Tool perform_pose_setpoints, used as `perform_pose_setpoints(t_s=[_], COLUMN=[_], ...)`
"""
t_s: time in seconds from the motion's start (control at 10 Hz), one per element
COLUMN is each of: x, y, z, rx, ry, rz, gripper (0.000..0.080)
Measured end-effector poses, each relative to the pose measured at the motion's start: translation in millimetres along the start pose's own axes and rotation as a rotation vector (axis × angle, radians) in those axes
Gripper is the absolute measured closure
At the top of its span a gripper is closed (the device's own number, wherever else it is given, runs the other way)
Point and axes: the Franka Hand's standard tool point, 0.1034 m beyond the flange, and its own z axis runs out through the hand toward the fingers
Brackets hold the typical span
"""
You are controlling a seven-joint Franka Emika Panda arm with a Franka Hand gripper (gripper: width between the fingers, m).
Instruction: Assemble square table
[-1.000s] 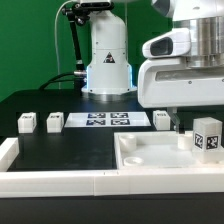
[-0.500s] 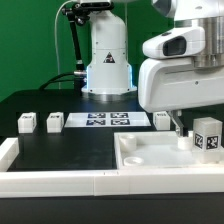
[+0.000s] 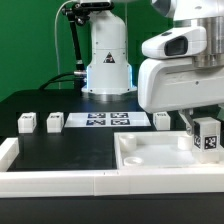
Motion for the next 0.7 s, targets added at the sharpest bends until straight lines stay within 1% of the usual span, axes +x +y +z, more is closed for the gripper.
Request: perform_pose_setpoints(t_s=[0.3,0.5,0.7], x=[0.0,0.2,-0.7], y=[0.1,0.8,0.7], z=[0.0,0.0,-0.1], rx=[0.001,0.006,0.004], ry=[0.000,0.009,0.025], rz=[0.093,0.328,0.559], gripper=[0.0510,0.0510,0.0509])
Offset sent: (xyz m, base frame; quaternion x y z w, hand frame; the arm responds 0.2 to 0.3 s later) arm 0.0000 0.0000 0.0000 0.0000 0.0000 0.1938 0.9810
